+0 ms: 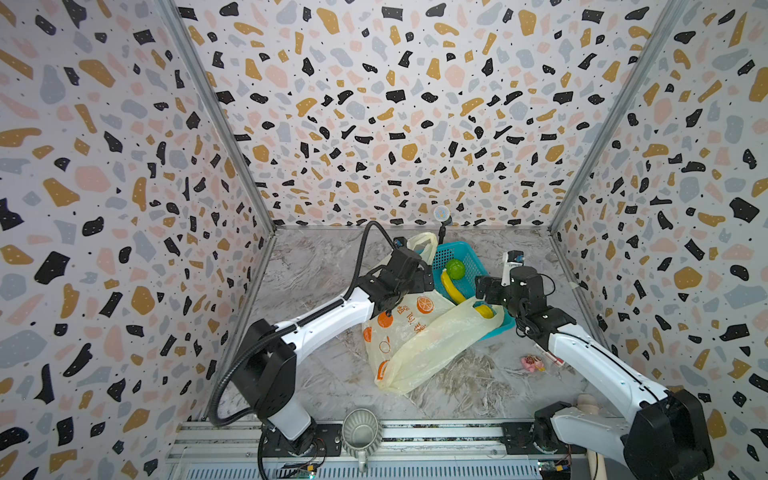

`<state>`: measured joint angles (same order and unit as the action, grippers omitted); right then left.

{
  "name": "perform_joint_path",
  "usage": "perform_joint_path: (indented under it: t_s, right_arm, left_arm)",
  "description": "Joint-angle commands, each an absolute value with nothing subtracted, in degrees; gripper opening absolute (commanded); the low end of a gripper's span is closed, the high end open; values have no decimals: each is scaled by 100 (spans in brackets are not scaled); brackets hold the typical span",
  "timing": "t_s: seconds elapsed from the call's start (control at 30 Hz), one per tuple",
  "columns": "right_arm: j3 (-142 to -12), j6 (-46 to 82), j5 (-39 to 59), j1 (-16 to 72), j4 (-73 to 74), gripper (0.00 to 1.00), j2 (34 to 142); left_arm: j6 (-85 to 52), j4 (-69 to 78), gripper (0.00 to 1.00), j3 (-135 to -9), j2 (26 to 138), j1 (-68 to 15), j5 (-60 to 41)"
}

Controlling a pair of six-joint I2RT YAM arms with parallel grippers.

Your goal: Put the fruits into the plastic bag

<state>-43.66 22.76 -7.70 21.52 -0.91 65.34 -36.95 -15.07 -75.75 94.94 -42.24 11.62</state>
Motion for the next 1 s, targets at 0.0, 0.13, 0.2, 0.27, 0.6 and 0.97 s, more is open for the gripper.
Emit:
perform_joint_path:
  t_s: [0.0,0.13,0.2,0.27,0.6,0.97]
  right_arm:
    - [-4459,2092,-674,2195,-275,94,6324]
    - [-4348,2118,-642,2204,-240,94,6233]
    - [-4282,2111,-671,2206,-210,94,6214]
    - [-4258,2107,-724,2206,-236,94,6202]
    - [-4304,2082,-738,2206,-255,94,6107]
    - [-4772,1981,-406,2236,-505,93,5977]
  left_arm:
    - [-3758,-2221,100,-8237,9913,-4254,1259]
    - [-3667,-2784,90,-8761,10371,-4254,1294]
    - [-3644,-2893,83,-8861,10499,-4254,1312]
    - [-3621,-2957,78,-8932,10607,-4254,1318]
    - [-3357,-3203,20,-9193,10951,-4254,1406]
    - [-2190,-2212,0,-8484,9556,-4229,990]
